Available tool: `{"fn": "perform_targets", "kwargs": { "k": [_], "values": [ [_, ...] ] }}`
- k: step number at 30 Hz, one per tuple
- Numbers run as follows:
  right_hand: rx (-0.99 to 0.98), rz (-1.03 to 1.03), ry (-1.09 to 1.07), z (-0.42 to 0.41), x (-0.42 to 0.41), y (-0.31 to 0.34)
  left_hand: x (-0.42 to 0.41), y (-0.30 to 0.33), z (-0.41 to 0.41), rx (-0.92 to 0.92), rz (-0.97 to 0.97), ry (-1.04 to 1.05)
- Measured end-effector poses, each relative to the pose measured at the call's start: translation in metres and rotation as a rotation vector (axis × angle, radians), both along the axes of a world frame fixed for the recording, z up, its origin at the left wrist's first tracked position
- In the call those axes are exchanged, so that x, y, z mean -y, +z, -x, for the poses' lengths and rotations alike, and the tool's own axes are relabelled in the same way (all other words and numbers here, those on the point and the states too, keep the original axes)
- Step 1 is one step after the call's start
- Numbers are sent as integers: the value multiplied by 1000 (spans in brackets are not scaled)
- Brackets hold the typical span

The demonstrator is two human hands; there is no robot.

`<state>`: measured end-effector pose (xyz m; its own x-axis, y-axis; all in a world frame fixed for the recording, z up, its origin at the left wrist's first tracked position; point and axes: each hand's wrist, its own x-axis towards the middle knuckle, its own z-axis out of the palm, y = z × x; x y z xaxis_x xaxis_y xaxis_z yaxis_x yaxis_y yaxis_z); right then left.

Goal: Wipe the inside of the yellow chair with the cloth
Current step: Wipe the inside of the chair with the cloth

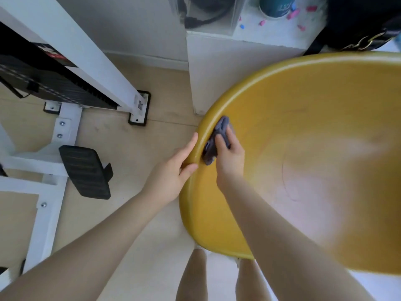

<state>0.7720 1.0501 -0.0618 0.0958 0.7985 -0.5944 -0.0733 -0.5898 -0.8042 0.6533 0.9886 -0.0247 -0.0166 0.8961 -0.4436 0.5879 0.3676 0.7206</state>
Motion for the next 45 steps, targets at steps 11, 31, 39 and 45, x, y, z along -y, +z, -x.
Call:
{"fn": "perform_targets", "kwargs": {
  "k": [11, 31, 39, 45],
  "values": [
    [351, -267, 252, 1, 28, 0, 2, -4, -1, -18, -26, 38],
    [184, -294, 519, -28, 97, -18, 66, -17, -43, -122, -147, 350],
    [242, -390, 128, 0, -13, -28, 101, -32, -73, -186, -50, 459],
    [280, -453, 330, -15, 54, -55, 112, -42, -78, -121, -61, 462]
  ]
}}
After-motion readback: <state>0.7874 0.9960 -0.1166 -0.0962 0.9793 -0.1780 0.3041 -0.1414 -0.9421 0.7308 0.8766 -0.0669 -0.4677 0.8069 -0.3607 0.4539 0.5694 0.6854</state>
